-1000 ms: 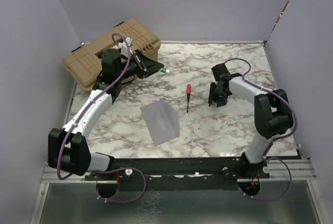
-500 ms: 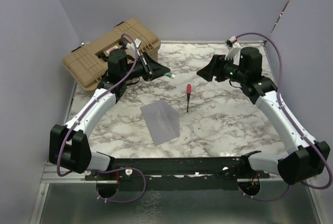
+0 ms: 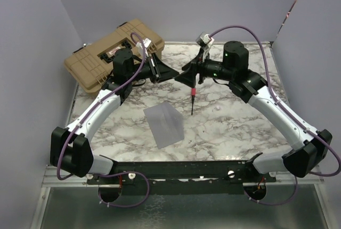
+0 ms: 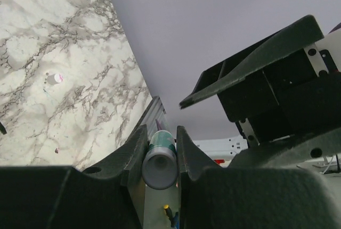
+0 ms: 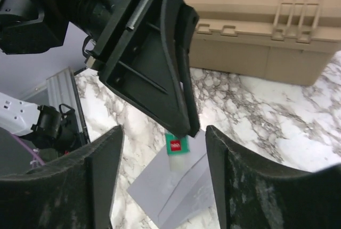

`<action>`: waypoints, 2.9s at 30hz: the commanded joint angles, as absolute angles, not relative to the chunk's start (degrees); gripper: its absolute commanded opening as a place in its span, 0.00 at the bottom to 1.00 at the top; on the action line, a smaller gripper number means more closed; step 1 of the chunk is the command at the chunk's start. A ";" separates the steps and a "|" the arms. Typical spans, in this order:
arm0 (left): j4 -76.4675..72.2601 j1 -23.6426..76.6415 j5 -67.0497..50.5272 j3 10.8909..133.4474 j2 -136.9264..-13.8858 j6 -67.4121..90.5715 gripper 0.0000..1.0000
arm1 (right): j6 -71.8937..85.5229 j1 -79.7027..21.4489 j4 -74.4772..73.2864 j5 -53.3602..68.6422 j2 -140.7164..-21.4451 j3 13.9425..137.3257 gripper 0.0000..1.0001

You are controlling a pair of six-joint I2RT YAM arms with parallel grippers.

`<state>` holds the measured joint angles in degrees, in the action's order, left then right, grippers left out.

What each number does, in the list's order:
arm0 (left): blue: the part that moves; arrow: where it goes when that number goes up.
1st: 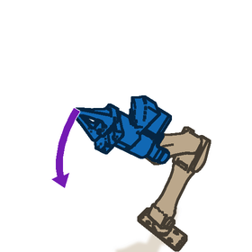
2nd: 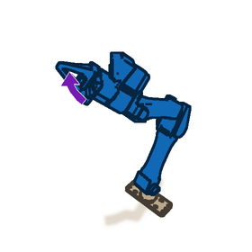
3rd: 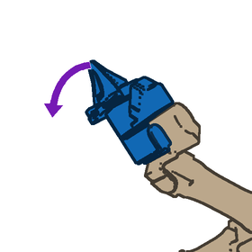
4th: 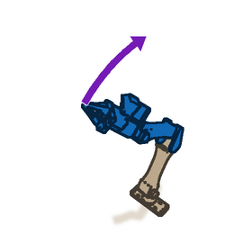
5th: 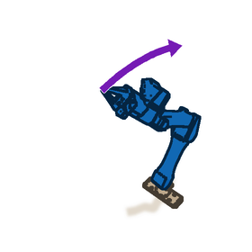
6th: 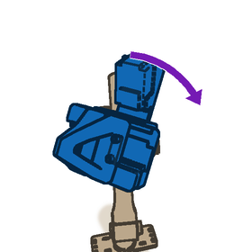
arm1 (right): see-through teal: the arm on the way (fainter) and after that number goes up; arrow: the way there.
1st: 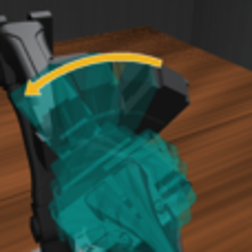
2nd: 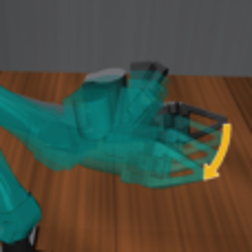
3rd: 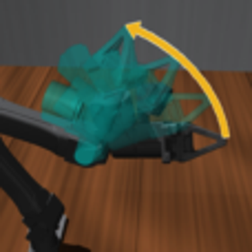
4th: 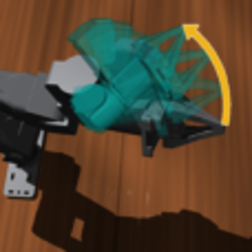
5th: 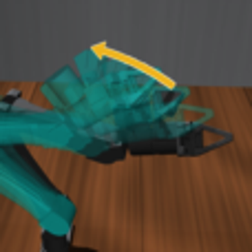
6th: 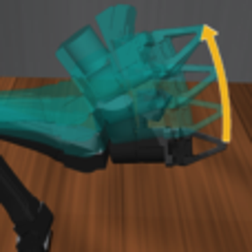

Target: Place the letter into the envelope and seal it

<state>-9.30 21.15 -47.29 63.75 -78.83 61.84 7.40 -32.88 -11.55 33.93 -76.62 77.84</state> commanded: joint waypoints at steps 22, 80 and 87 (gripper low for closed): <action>-12.24 21.28 -47.91 66.88 -78.42 62.32 0.00 | 2.94 -37.13 -19.81 23.42 -81.53 82.41 0.33; -24.57 23.29 -32.85 52.58 -65.67 32.73 0.00 | 22.02 -37.13 -12.76 32.16 -78.51 83.86 0.77; -19.20 23.30 -37.88 54.14 -65.57 24.82 0.00 | 22.77 -37.18 -18.66 23.20 -81.25 89.72 0.67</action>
<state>-23.68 23.00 -33.30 51.86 -66.63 33.19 25.30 -36.80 -11.94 27.29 -79.68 87.55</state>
